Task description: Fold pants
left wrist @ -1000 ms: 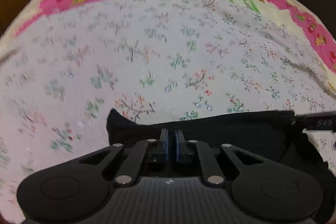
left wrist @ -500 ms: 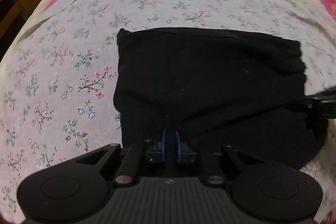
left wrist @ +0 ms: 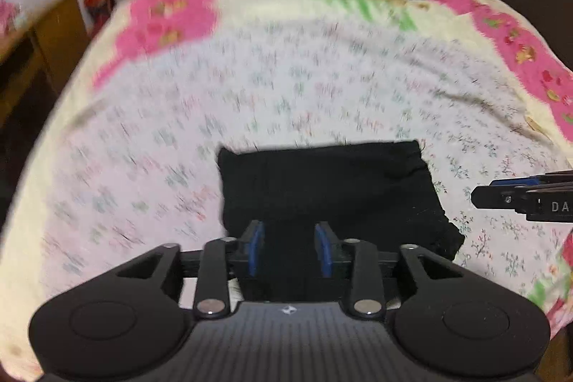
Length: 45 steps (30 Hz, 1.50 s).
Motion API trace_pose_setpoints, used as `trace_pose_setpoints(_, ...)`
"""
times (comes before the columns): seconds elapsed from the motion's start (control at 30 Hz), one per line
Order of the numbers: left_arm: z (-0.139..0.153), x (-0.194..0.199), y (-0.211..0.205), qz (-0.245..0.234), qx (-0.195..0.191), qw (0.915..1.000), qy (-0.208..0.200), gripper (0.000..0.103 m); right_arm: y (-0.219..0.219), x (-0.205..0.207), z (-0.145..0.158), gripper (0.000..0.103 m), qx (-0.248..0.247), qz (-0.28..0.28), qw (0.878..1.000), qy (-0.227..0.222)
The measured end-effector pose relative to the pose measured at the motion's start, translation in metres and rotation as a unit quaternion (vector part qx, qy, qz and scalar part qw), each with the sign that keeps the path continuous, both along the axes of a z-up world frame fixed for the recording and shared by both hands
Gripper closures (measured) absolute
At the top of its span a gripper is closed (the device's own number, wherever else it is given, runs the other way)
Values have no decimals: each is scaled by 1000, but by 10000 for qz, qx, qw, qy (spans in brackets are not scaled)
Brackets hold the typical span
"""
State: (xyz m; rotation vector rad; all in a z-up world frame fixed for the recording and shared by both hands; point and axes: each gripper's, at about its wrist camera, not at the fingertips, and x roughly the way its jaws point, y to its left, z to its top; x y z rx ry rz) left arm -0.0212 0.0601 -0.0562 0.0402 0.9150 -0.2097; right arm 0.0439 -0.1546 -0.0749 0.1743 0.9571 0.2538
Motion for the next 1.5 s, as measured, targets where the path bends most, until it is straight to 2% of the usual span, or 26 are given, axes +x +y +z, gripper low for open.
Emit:
trace_pose_setpoints(0.17,32,-18,22,-76,51,9987,-498,39,23,-19,19,78,48,-122,9996,-251)
trace_pose_setpoints(0.33,41,-20,25,-111,-166,9971,-729,30,45,-22,30,77,-11,-194,9991,-388)
trace_pose_setpoints(0.4,43,-23,20,-197,-58,9960,-871,26,49,-26,33,77,5,-215,9989,-414)
trace_pose_setpoints(0.43,43,-24,17,-212,13,9954,-934,20,50,-29,34,76,2,-241,9989,-408)
trace_pose_setpoints(0.47,43,-25,14,-219,45,9952,-954,14,50,-31,34,76,-8,-278,9988,-393)
trace_pose_setpoints(0.53,42,-27,11,-260,25,9953,-932,10,50,-35,34,75,-36,-340,9987,-368)
trace_pose_setpoints(0.67,33,-31,6,-326,-92,9968,-721,5,50,-44,32,74,-28,-507,9983,-272)
trace_pose_setpoints(0.97,17,-42,-3,-295,51,9992,-259,0,57,-60,23,69,-242,-615,9978,-89)
trace_pose_setpoints(1.5,19,-62,-2,-243,54,9994,-225,0,60,-78,19,68,-297,-619,9976,85)
